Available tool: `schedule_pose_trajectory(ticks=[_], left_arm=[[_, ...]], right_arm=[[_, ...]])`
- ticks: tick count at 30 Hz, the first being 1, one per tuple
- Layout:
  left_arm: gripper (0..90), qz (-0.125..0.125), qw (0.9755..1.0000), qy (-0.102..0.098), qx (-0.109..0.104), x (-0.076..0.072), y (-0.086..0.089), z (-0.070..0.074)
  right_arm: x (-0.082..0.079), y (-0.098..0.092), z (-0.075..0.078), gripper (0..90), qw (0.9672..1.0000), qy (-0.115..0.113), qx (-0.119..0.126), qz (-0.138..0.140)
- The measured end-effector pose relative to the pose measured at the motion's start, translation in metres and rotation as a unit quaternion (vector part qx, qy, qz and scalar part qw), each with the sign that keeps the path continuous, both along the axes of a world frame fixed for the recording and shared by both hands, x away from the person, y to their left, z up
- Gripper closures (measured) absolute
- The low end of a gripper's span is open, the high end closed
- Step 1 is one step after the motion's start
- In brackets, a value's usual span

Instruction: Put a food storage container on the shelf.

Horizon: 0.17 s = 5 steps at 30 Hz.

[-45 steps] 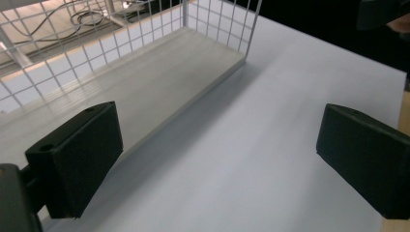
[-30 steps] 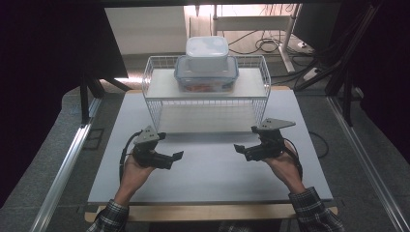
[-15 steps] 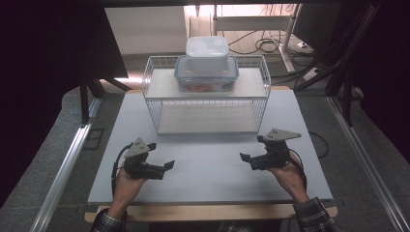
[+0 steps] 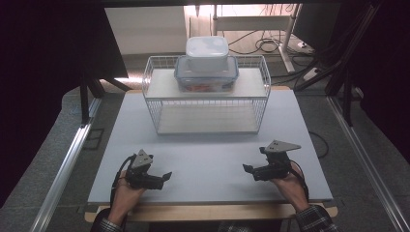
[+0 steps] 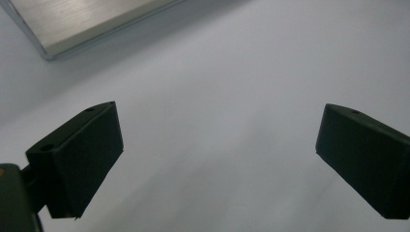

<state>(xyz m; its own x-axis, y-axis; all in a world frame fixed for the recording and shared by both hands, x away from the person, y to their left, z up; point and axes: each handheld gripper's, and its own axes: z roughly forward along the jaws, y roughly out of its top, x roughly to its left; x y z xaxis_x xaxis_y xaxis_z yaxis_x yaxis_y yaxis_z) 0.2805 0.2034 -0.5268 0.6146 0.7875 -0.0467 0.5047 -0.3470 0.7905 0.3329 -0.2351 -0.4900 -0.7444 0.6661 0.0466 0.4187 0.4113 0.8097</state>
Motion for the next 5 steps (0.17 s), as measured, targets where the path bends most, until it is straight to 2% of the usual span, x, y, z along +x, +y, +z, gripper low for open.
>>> schedule_pose_trajectory(ticks=[2,5], left_arm=[[2.7,0.0,0.9999,0.001,-0.014,0.0008,0.002,0.0],[2.7,0.001,0.9998,0.003,-0.021,0.0018,0.0024,0.0001]], right_arm=[[0.0039,-0.0019,-0.0055,4.1,0.9999,0.011,-0.007,-0.007],[0.0064,-0.0046,-0.006,3.4,0.9998,0.014,-0.004,-0.017]])
